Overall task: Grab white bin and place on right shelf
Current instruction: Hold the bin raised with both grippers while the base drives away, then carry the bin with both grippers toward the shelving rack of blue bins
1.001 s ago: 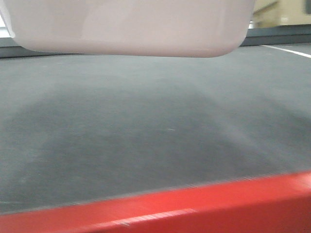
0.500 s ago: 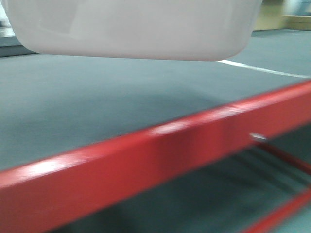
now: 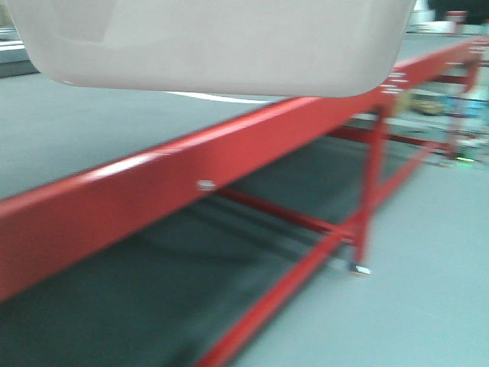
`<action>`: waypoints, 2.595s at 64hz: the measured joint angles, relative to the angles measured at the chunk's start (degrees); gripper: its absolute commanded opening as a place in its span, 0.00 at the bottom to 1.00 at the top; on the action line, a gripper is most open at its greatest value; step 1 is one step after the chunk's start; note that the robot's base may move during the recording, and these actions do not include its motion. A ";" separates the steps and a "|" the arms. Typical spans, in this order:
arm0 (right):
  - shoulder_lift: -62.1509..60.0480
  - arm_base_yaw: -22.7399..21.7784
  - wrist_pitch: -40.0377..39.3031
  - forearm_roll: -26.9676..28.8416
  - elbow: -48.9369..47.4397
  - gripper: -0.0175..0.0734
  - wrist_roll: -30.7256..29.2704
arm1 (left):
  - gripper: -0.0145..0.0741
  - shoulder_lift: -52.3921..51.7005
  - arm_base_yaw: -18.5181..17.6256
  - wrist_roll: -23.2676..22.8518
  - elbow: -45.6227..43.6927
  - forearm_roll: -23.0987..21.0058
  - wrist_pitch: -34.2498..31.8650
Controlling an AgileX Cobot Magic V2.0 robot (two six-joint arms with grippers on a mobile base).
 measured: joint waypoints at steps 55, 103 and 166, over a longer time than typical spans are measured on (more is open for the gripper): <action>0.00 0.00 -0.14 0.00 0.00 0.27 0.13 | 0.02 0.00 0.00 0.00 0.00 0.00 0.08; 0.00 0.00 -0.14 0.00 0.00 0.27 0.13 | 0.02 0.00 0.00 0.00 0.00 0.00 0.12; -0.05 0.09 -0.27 0.00 0.00 0.27 0.13 | 0.02 0.00 0.00 0.00 0.00 0.00 0.21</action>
